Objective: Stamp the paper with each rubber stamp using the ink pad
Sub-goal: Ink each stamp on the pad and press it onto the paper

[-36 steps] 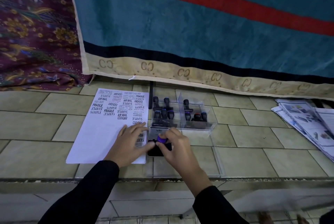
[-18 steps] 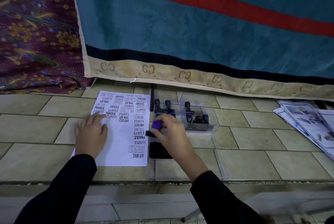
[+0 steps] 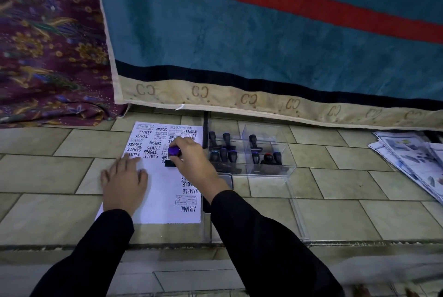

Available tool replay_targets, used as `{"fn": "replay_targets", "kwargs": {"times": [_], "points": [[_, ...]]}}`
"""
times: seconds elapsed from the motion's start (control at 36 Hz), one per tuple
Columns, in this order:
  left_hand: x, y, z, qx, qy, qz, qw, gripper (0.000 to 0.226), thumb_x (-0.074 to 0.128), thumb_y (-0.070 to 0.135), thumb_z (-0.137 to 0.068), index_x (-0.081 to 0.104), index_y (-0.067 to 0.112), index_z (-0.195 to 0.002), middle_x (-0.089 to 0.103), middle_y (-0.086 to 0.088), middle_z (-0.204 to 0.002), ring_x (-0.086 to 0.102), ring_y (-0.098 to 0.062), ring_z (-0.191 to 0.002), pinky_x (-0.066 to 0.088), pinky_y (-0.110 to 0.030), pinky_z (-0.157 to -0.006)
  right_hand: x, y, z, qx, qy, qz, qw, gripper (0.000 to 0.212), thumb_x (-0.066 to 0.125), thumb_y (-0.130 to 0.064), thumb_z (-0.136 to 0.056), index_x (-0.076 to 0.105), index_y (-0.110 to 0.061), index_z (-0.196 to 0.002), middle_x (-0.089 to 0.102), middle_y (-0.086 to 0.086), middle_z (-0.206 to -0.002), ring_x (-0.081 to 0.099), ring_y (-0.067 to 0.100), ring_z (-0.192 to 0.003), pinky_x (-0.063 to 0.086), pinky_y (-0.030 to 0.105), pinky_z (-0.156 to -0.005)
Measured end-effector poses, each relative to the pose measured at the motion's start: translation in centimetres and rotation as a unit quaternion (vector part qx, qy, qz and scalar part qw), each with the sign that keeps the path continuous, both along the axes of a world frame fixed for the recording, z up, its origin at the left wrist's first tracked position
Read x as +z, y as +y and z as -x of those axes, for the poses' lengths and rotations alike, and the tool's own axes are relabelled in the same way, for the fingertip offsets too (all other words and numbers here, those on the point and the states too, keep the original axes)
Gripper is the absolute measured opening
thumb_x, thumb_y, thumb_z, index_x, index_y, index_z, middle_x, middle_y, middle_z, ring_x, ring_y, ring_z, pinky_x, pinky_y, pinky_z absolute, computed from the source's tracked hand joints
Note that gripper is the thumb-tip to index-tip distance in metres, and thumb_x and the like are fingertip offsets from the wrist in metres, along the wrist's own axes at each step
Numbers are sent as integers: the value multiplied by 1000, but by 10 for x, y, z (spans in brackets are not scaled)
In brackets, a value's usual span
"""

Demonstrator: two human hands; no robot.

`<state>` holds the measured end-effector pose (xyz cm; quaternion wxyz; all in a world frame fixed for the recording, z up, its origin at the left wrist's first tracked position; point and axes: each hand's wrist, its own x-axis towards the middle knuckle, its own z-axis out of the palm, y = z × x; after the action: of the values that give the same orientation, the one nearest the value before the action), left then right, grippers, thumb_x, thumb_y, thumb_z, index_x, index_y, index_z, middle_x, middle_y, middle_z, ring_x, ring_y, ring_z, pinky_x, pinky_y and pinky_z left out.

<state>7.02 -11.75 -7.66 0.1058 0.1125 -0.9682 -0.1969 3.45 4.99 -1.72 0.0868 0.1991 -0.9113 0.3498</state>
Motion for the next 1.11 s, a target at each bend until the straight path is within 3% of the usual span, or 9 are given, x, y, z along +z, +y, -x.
{"fn": "replay_targets", "kwargs": {"times": [0.19,0.31,0.44,0.69,0.86,1.11], "points": [[0,0,0,-3,2,0,1000,39,47,22,-92,53,12,-129,43,-14,-147,36,-32,-137,20,-55,-112,-5,-3,5,-5,-6,-6,1000,23,65,-8,-84,57,-9,-106,58,12,-105,58,26,-89,46,30,-74],[3,1,-3,-8,11,1,1000,51,35,31,-84,56,10,-126,47,-16,-143,41,-35,-132,22,-57,-109,-9,-5,5,-7,-10,-12,1000,23,64,-8,-84,57,-9,-106,58,13,-104,58,27,-90,45,29,-74],[0,1,-1,-2,3,1,1000,38,50,21,-92,53,12,-128,45,-13,-146,38,-32,-135,20,-56,-111,-12,-7,4,-6,-6,-24,1000,20,63,-7,-85,56,-8,-104,56,12,-104,58,28,-88,52,36,-73],[-2,1,0,0,9,5,1000,38,49,22,-92,54,11,-128,45,-14,-145,39,-33,-134,22,-56,-111,-10,-9,1,-7,-11,-47,999,11,59,1,-85,56,-5,-94,55,10,-98,56,27,-82,54,46,-69],[-3,1,1,-2,-1,3,1000,39,51,21,-92,53,12,-130,43,-13,-147,37,-32,-136,20,-55,-112,1,-10,6,-11,-37,-32,999,10,58,3,-85,57,-1,-93,56,16,-101,57,31,-86,52,46,-76],[-1,1,-1,2,5,-2,1000,38,52,19,-92,54,12,-129,45,-13,-145,38,-33,-135,21,-56,-112,-12,-8,1,-4,-25,-12,1000,12,62,1,-83,56,-5,-93,55,12,-99,57,28,-84,53,39,-72]]}}
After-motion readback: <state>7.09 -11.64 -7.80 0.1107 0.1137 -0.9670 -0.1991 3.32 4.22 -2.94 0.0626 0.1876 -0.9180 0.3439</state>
